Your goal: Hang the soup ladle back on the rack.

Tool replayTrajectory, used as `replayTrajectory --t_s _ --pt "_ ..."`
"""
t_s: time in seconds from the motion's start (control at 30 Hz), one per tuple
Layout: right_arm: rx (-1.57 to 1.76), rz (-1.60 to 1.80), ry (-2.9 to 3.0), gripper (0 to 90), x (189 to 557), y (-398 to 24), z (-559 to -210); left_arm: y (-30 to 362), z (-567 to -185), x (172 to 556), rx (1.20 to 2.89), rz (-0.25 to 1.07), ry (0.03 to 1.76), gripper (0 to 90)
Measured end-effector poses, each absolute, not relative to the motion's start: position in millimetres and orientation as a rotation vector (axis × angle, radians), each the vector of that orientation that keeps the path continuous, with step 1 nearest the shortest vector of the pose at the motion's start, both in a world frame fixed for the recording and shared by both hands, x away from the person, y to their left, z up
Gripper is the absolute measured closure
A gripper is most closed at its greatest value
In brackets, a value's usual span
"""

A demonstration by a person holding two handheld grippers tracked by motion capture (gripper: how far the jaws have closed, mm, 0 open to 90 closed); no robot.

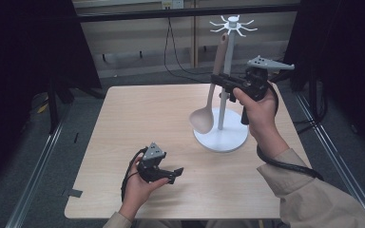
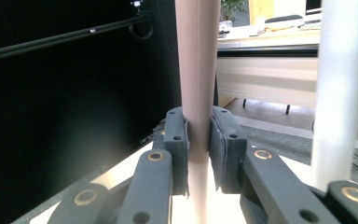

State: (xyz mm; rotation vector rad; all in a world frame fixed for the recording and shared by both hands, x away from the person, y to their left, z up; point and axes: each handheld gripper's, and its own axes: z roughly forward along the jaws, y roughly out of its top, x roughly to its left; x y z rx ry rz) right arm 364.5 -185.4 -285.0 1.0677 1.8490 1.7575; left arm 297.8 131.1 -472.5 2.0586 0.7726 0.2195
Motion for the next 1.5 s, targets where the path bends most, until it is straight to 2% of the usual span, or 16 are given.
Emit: replayTrajectory --t_s 1.03,1.4,1.5 --pt "1.076 1.779 1.795 76.5 359.8 -202.4 -291.6 130.2 -474.5 296.9 2.077 0.234 0.774 10.0" --pt "1.105 1.789 1.755 72.6 358.9 -207.1 -295.0 128.7 -475.1 296.9 2.086 0.229 0.77 10.0" --pt "1.101 1.794 1.752 68.7 358.6 -206.2 -295.2 128.2 -474.2 296.8 2.083 0.234 0.767 10.0"
